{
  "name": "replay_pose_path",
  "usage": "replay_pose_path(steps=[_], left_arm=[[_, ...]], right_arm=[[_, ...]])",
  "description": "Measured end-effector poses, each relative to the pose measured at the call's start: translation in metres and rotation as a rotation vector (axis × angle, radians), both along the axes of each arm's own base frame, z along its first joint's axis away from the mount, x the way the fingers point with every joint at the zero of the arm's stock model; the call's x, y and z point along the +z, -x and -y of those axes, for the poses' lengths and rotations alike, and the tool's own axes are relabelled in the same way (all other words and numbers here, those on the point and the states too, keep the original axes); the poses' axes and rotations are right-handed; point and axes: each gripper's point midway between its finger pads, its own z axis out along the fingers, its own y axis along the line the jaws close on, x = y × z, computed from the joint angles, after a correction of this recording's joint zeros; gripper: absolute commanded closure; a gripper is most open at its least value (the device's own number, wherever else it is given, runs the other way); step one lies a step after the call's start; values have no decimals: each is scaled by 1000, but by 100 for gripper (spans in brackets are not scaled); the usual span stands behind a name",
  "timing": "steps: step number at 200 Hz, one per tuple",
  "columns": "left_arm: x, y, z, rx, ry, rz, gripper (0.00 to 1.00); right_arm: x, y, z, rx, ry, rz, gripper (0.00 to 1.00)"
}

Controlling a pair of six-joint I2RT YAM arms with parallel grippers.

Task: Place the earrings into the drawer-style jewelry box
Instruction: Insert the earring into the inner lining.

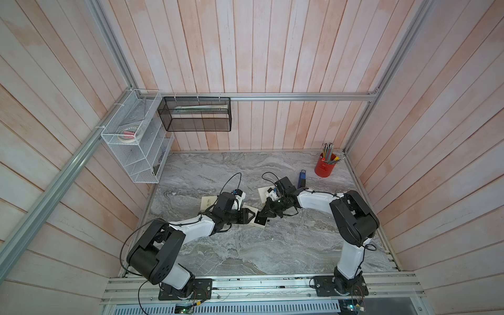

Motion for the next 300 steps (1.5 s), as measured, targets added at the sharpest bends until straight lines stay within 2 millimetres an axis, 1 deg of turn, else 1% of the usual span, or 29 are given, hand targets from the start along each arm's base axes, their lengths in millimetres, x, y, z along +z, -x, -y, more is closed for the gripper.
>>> replay_pose_path(steps=[27,55,206,246,300], left_arm=[[0,0,0,-4,-3,5,52],[-1,0,0,-4,-7,7,52],[-3,-3,0,-8,-22,22,53],[-3,-4,0,-7,-23,22,53],[-2,-4,1,-7,-23,23,54]], right_arm=[[-4,1,0,0,7,-8,100],[-3,1,0,1,7,-7,100],[-10,-3,9,-22,91,4,99],[-9,-4,10,-16,98,12,94],[-6,-7,9,-13,109,26,81]])
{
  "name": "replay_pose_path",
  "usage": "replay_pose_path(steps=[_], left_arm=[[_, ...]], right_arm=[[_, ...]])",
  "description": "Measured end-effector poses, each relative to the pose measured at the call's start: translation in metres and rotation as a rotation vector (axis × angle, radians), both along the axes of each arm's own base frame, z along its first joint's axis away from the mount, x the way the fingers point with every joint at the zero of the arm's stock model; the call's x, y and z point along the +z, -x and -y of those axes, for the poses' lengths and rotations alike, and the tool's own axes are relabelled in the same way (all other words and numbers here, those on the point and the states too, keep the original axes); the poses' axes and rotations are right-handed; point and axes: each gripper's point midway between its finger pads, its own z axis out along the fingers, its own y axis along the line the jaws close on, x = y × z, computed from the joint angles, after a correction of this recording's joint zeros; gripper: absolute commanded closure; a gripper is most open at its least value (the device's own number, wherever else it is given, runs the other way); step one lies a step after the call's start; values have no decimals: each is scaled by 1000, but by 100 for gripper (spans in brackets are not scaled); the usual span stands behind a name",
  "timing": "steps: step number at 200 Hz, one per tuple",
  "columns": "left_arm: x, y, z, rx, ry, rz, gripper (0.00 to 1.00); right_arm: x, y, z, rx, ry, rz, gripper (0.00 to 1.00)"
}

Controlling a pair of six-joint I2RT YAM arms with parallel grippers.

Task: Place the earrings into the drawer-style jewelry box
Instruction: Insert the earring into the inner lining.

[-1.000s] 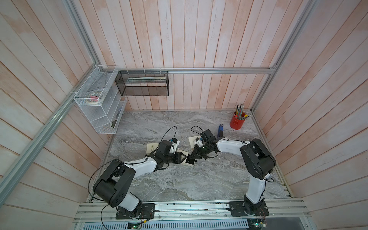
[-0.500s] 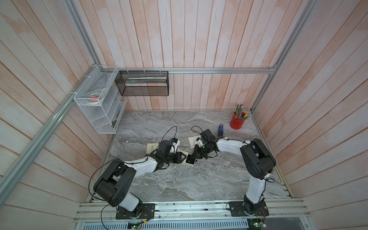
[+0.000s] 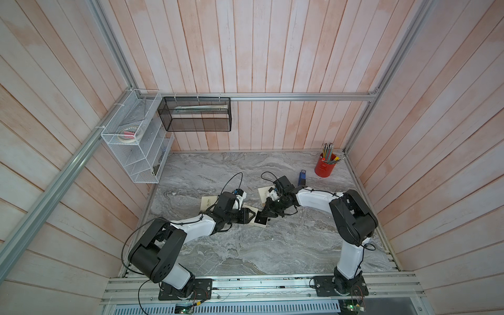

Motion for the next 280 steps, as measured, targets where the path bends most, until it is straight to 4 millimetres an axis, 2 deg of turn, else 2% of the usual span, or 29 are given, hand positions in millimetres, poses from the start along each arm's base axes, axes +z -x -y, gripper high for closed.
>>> replay_pose_path(steps=[43,84,125,190,280], left_arm=[[0,0,1,-2,0,0,54],[0,0,1,-2,-1,1,54],[0,0,1,-2,0,1,54],[0,-1,2,-2,0,0,54],[0,-1,2,-3,-1,1,54]], right_arm=[[1,-1,1,8,14,8,78],[10,-7,2,16,28,49,92],[14,-9,1,18,26,63,100],[21,-14,-6,35,14,88,100],[4,-6,-2,53,58,49,100]])
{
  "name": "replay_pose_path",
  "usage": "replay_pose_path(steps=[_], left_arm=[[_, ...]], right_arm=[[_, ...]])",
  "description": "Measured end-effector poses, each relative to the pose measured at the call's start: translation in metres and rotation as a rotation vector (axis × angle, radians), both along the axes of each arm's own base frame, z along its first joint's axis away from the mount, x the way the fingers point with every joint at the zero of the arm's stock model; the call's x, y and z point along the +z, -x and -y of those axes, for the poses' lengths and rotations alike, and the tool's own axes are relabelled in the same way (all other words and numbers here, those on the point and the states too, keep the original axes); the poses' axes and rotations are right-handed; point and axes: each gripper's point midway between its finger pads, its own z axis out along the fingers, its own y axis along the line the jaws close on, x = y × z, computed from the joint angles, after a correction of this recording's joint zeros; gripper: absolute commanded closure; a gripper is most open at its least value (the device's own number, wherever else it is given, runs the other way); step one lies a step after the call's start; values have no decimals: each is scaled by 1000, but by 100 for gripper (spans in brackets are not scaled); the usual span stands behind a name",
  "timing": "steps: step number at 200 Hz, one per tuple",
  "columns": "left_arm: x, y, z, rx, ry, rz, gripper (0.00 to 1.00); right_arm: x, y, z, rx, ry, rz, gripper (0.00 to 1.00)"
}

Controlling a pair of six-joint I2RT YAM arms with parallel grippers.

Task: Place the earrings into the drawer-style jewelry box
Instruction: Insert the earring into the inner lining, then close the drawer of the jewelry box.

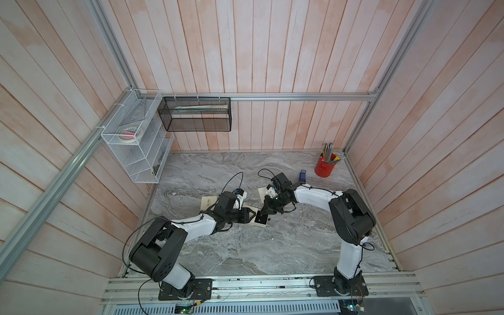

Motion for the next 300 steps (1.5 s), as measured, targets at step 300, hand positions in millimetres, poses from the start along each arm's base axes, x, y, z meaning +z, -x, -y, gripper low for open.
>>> replay_pose_path(steps=[300], left_arm=[[15,-41,-47,186,-44,-31,19]], right_arm=[[-15,4,56,90,269,292,87]])
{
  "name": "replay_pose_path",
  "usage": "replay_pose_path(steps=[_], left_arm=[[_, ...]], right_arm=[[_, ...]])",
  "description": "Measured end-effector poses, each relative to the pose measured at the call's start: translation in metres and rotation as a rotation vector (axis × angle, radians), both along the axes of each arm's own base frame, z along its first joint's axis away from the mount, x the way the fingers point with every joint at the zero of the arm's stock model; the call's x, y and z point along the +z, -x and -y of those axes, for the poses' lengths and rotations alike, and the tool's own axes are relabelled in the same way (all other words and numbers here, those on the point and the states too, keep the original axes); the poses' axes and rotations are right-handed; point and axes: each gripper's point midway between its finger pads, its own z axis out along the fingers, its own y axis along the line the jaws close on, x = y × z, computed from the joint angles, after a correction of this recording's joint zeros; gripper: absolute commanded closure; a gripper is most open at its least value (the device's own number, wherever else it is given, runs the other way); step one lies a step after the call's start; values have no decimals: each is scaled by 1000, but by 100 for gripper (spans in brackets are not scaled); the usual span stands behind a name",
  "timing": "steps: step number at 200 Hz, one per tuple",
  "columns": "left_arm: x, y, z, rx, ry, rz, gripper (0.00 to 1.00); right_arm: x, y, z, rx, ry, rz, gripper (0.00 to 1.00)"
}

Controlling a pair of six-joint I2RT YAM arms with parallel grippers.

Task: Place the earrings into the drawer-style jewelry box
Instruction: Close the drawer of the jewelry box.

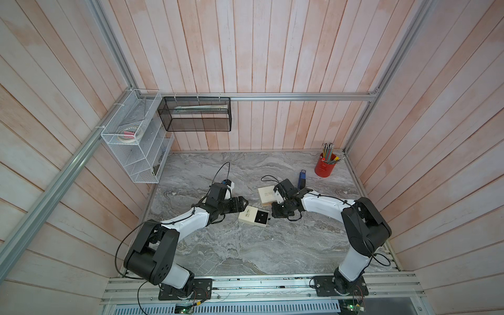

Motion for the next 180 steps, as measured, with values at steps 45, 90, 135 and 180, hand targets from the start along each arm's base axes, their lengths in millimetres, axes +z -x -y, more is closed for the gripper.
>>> replay_pose_path(steps=[45,90,135,180], left_arm=[[-14,13,7,-43,34,-72,25],[-18,25,14,-82,95,-101,30],[-17,31,19,-102,138,-106,31],[-17,30,23,-111,166,-104,31]], right_arm=[[-5,9,-9,41,-23,-19,88],[-7,23,-25,95,-57,-27,88],[-10,35,-39,139,-84,-29,89],[-10,39,-57,178,-127,-19,89]])
